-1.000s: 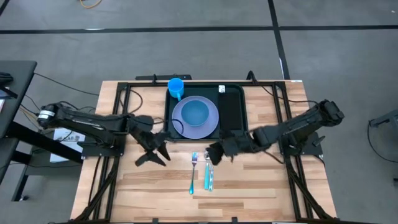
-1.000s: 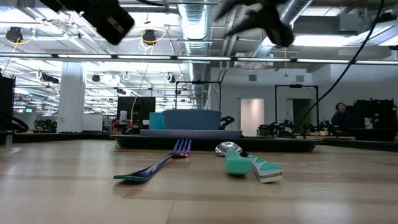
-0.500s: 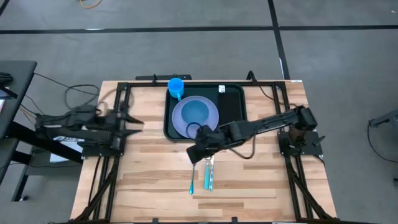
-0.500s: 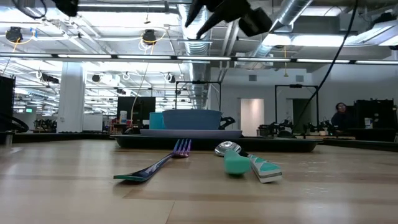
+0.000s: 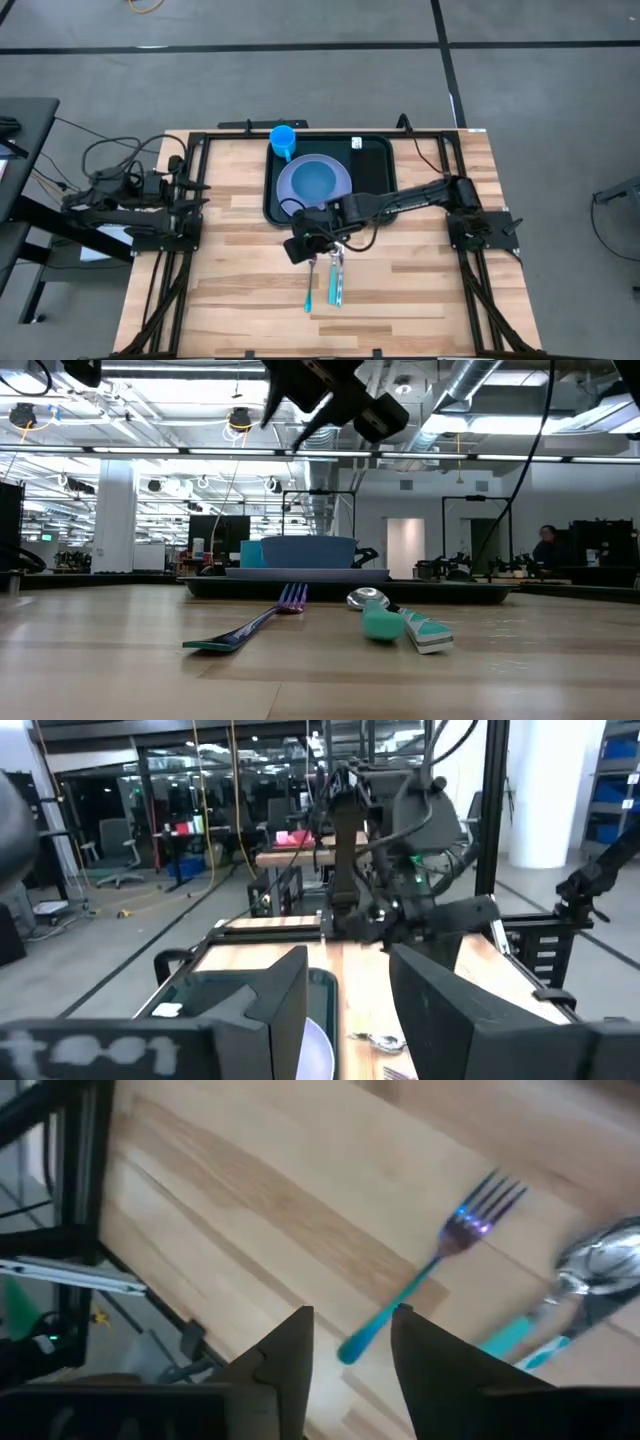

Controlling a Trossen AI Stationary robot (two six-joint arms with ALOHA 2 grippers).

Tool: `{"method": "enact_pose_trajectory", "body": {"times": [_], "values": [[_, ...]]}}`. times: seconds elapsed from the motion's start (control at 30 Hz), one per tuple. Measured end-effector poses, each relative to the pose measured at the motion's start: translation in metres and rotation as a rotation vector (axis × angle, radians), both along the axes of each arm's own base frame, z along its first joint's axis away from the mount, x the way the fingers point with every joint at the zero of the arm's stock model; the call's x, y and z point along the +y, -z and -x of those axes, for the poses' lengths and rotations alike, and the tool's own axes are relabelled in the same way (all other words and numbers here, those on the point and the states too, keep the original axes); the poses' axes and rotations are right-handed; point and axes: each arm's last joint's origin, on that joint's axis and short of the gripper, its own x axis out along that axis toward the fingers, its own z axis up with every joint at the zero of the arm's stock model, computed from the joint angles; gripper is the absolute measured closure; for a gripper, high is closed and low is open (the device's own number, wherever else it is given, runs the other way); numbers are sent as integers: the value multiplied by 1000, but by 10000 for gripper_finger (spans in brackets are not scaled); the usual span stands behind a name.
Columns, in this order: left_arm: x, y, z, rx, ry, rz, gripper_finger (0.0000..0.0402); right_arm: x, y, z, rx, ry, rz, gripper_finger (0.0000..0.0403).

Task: Set up tray
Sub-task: Put the blue fork on the black napkin

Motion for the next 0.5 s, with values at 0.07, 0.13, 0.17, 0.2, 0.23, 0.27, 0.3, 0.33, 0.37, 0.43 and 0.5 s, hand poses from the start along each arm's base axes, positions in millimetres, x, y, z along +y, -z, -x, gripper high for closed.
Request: {"method": "enact_pose_trajectory", "body": {"times": [0.07,0.13,0.17,0.2,0.23,0.27,0.3,0.33,0.37,0.43,0.5], "values": [[0,-1,0,-8,1,10,269,-5,2,2,35,1,12,261],[0,-1,0,-8,3,38,269,-11,3,4,59,14,37,250],[0,-1,0,-12,4,49,269,-14,4,5,69,23,59,246],[0,-1,0,-15,4,54,269,-16,4,5,76,32,78,243],[0,-1,0,-16,5,61,269,-18,4,6,84,42,94,241],[0,-1,0,-15,5,62,269,-18,5,7,90,48,108,240],[0,-1,0,-14,5,63,269,-19,5,6,88,51,115,239],[0,-1,0,-15,5,62,269,-17,5,6,84,50,119,239],[0,-1,0,-16,5,61,269,-15,5,7,84,46,121,240],[0,-2,0,-26,5,61,269,-11,5,7,84,37,122,243],[0,-4,0,-47,5,51,269,-8,5,8,82,33,130,247]]}}
